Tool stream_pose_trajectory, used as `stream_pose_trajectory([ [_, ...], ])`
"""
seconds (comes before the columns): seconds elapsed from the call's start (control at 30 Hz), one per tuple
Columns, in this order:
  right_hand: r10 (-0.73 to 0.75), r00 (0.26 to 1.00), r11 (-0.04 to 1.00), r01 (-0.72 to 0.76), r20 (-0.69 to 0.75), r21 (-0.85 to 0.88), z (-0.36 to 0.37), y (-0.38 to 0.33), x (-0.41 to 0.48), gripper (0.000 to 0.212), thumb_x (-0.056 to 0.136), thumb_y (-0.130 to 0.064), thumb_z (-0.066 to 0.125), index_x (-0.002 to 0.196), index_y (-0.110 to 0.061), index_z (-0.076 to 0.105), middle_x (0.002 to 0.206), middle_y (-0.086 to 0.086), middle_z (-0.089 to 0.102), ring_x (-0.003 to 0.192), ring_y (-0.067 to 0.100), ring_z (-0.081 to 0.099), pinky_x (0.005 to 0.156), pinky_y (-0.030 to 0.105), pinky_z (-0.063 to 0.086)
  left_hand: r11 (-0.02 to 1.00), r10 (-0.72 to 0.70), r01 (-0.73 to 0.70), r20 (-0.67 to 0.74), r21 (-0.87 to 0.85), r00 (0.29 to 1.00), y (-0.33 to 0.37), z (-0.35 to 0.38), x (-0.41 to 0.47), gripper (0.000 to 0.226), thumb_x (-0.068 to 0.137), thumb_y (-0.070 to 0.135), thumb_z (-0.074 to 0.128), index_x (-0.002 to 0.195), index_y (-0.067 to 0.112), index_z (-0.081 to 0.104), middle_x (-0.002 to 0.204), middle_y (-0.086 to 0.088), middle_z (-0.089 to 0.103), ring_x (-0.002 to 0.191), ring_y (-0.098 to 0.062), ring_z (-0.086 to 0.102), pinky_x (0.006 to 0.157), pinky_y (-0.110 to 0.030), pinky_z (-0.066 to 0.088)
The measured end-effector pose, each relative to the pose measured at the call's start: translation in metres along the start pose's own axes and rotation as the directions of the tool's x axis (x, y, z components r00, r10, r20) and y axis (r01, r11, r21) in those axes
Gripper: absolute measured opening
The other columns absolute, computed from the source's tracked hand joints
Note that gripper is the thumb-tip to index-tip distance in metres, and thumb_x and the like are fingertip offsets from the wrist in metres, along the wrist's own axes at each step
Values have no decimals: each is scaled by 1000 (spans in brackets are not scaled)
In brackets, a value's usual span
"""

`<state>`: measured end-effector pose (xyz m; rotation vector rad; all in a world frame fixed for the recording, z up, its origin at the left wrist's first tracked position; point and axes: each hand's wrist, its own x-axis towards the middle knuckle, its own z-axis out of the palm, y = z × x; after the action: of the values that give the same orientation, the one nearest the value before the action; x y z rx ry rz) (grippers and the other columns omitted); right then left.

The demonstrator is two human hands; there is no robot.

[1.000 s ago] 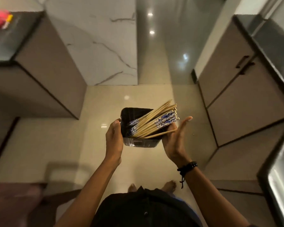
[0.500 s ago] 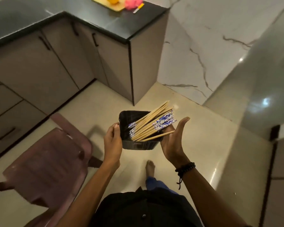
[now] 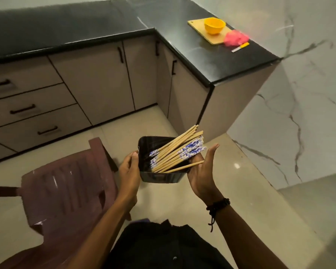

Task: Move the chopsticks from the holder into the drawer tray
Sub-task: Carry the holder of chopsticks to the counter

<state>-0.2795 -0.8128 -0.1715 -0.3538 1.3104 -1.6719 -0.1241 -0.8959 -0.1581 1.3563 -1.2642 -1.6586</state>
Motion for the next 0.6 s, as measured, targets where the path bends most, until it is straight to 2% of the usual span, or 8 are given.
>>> stream_pose_trajectory([
  [0.13, 30, 996, 999, -28, 82, -34, 16, -12, 55, 123, 54, -95, 50, 149, -20, 35, 143, 7, 55, 128, 27, 56, 112, 51, 39, 999, -24, 20, -96, -48, 995, 6, 2, 39, 25, 104, 29, 38, 115, 25, 60, 104, 3, 64, 97, -10, 62, 81, -27, 52],
  [0.2, 47, 993, 996, -38, 108, -82, 28, -18, 83, 119, 54, -93, 54, 147, -21, 38, 140, 7, 58, 125, 26, 59, 110, 50, 42, 998, -32, 22, -149, -67, 988, 10, 1, 63, 28, 103, 29, 39, 117, 21, 61, 107, -2, 65, 99, -14, 63, 84, -32, 54],
  [0.33, 99, 978, 986, -70, 185, -154, 54, -20, 137, 110, 52, -91, 59, 139, -26, 43, 136, 8, 60, 122, 26, 61, 108, 50, 43, 995, -48, 24, -242, -101, 969, 17, -6, 113, 31, 103, 29, 39, 120, 15, 60, 104, -2, 65, 95, -14, 62, 74, -26, 52],
  [0.47, 120, 964, 973, -66, 239, -220, 90, -27, 199, 104, 51, -89, 63, 133, -27, 47, 136, 7, 60, 122, 22, 61, 110, 47, 43, 987, -67, 19, -305, -158, 950, 37, -15, 169, 27, 104, 32, 36, 101, 25, 62, 93, -1, 63, 88, -18, 59, 72, -31, 50],
  [0.6, 145, 949, 964, -71, 282, -255, 136, -34, 254, 105, 56, -90, 58, 138, -25, 43, 140, 6, 57, 125, 20, 59, 112, 48, 39, 981, -113, 45, -363, -190, 925, 64, -33, 225, 32, 104, 34, 33, 113, 20, 61, 99, -3, 65, 94, -19, 63, 73, -33, 52],
])
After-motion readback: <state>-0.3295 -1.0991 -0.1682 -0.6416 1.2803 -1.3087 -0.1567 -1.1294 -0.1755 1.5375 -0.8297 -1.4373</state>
